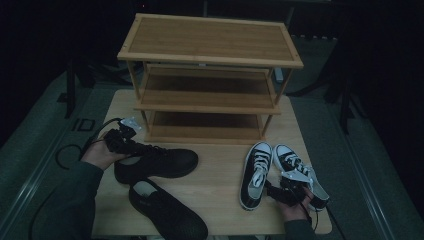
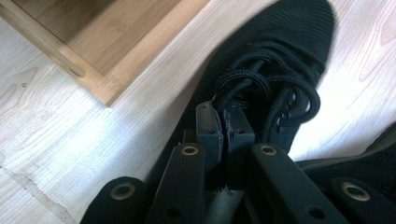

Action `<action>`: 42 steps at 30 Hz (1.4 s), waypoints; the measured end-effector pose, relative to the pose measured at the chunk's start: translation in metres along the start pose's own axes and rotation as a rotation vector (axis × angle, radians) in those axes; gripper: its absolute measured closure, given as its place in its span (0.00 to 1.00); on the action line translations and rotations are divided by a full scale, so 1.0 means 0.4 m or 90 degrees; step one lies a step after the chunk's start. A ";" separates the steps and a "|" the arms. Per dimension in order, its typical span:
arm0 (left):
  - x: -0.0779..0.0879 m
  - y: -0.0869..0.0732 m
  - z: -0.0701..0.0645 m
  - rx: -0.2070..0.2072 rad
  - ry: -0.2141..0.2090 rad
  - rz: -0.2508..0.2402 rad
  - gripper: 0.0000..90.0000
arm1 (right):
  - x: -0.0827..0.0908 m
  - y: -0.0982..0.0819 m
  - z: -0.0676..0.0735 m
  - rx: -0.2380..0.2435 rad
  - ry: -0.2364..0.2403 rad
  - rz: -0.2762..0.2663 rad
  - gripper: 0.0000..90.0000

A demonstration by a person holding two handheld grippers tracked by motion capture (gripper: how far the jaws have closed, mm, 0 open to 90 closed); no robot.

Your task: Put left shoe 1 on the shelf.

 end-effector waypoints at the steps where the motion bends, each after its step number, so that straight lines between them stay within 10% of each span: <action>1: 0.000 0.003 0.001 0.007 0.002 -0.002 0.98 | 0.000 0.000 0.000 0.000 0.000 0.000 0.32; 28: -0.050 0.121 0.067 0.124 0.148 -0.087 0.98 | 0.000 0.000 0.000 0.000 0.000 0.000 0.32; 42: -0.084 0.145 0.072 0.149 0.172 -0.103 0.98 | 0.000 0.000 0.000 0.000 0.000 0.000 0.32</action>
Point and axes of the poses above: each handheld gripper's, and its own axes: x roughly backward along the jaws, y roughly out of its top, z roughly to its left, the point moved 9 cm from there along -x, roughly forward along the jaws, and after that the axes turned 14 degrees about -z, right-handed, at the moved point
